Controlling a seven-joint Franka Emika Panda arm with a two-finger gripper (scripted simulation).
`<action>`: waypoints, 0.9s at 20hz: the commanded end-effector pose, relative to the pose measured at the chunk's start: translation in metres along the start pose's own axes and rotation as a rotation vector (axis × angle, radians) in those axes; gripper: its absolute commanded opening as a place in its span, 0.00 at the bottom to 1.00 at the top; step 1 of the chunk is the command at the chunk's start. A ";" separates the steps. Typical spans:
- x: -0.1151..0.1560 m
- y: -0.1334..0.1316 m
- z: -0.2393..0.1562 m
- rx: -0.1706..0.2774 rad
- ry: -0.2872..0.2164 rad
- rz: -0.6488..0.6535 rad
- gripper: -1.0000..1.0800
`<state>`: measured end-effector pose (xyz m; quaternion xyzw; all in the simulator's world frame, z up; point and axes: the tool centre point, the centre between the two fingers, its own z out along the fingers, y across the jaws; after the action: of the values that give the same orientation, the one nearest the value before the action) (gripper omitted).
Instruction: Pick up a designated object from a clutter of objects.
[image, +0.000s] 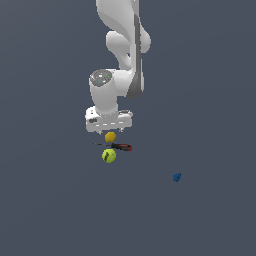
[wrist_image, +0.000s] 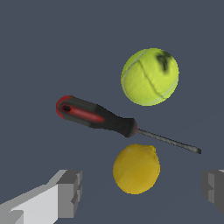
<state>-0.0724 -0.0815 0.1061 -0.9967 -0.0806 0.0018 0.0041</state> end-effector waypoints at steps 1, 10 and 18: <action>-0.009 0.004 0.011 -0.003 0.002 -0.010 0.96; -0.026 0.010 0.028 -0.008 0.003 -0.024 0.96; -0.026 0.010 0.036 -0.008 0.002 -0.023 0.96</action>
<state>-0.0961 -0.0951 0.0733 -0.9958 -0.0919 0.0001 0.0002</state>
